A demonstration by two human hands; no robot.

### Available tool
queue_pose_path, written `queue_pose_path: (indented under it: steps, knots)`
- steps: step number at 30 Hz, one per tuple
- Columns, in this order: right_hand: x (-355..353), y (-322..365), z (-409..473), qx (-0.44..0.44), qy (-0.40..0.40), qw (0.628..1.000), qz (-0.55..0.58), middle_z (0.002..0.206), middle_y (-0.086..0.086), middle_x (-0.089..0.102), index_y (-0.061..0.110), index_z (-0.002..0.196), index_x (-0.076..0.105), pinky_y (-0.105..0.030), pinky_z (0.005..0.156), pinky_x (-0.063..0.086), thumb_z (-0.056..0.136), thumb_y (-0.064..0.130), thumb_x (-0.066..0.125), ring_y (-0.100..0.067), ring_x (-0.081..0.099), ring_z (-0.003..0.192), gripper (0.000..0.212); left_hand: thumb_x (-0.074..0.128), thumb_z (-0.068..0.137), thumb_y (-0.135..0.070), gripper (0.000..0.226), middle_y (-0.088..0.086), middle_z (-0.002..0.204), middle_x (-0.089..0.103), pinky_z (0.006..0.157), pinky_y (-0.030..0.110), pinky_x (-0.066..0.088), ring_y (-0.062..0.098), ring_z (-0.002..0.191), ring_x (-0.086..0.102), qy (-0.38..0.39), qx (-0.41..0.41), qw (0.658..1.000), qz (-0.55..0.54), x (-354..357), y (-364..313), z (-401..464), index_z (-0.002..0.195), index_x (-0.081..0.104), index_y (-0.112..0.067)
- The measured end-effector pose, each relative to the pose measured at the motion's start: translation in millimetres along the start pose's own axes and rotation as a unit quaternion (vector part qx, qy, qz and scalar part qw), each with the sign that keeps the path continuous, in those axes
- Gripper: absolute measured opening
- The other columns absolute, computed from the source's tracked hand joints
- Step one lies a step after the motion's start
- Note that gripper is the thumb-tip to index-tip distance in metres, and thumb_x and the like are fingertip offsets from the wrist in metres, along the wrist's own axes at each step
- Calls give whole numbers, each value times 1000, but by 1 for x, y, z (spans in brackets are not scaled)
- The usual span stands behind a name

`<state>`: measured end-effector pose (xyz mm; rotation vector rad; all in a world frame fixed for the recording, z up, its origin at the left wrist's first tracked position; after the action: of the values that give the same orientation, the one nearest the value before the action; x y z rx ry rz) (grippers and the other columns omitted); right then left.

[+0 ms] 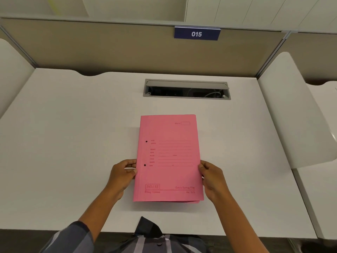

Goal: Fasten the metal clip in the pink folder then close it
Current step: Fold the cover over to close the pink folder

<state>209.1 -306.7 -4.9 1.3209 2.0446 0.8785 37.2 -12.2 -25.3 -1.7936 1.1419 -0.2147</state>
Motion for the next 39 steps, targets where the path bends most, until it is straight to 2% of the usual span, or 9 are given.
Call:
queue_pose_path:
  steps: [8, 12, 17, 20, 25, 30, 32, 35, 39]
  knots:
    - [105, 50, 0, -35, 43, 998, 5, 96, 6, 83, 28, 90, 82, -52, 93, 62, 105, 21, 55, -27, 75, 101, 32, 66, 99, -3, 27, 4, 111, 75, 64, 25, 58, 22, 96, 73, -60, 14, 998, 6, -99, -23, 41, 123, 71, -16]
    - [169, 71, 10, -42, 65, 997, 4, 93, 9, 83, 32, 84, 81, -48, 91, 63, 104, 21, 57, -24, 76, 98, 34, 65, 99, -3, 26, 4, 109, 75, 64, 28, 57, 25, 96, 72, -100, 15, 995, 3, -158, -35, 69, 120, 71, -17]
    - [248, 89, 30, -27, 82, 996, 25, 90, 5, 83, 26, 81, 82, -50, 92, 63, 103, 19, 59, -25, 76, 93, 32, 63, 98, 2, 28, 6, 109, 74, 69, 34, 57, 30, 99, 70, -140, 25, 990, 14, -224, -47, 115, 117, 73, -15]
    - [289, 95, 49, -14, 85, 996, 30, 89, 2, 83, 21, 81, 83, -44, 82, 64, 100, 11, 56, -20, 72, 82, 34, 62, 98, 2, 28, 7, 110, 73, 75, 42, 55, 32, 103, 68, -153, 24, 988, 25, -251, -51, 152, 119, 73, -13]
    - [329, 99, 84, 4, 73, 997, 29, 85, 7, 83, 24, 81, 84, -25, 59, 60, 97, -2, 48, -19, 74, 81, 48, 61, 98, 4, 26, 4, 105, 70, 76, 44, 50, 32, 102, 64, -152, 25, 988, 32, -263, -53, 205, 115, 73, -11]
    - [351, 112, 122, -20, 35, 999, 7, 78, 14, 81, 35, 69, 82, -35, 81, 63, 97, 0, 48, -23, 75, 89, 57, 59, 94, 11, 32, 5, 102, 70, 79, 41, 51, 29, 99, 64, -154, 33, 987, 28, -264, -54, 256, 113, 75, -9]
    - [356, 117, 135, -27, 17, 999, -9, 79, 12, 80, 34, 68, 81, -33, 76, 58, 98, 0, 46, -24, 74, 87, 57, 59, 94, 9, 31, 5, 104, 71, 82, 41, 52, 28, 99, 63, -163, 42, 985, 34, -264, -56, 273, 113, 76, -10]
    - [364, 123, 153, -47, -3, 998, -38, 89, 5, 79, 24, 81, 81, -34, 72, 57, 100, 3, 46, -29, 73, 90, 45, 58, 94, 7, 31, 5, 107, 72, 88, 42, 55, 28, 99, 64, -184, 50, 981, 37, -264, -58, 292, 111, 77, -12]
    - [371, 133, 174, -73, -31, 994, -68, 84, 0, 76, 16, 76, 76, -28, 61, 49, 99, 1, 45, -21, 63, 70, 40, 55, 95, 8, 35, 4, 109, 72, 90, 42, 56, 30, 104, 66, -189, 55, 980, 42, -264, -62, 313, 114, 77, -9]
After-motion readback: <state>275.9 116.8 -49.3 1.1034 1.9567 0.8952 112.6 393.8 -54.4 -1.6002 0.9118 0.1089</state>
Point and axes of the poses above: each hand's wrist, its own z-axis towards the middle knuckle, its own x-axis out of the palm, y = z × x, the point moved 7 cm from there along z, towards the middle knuckle
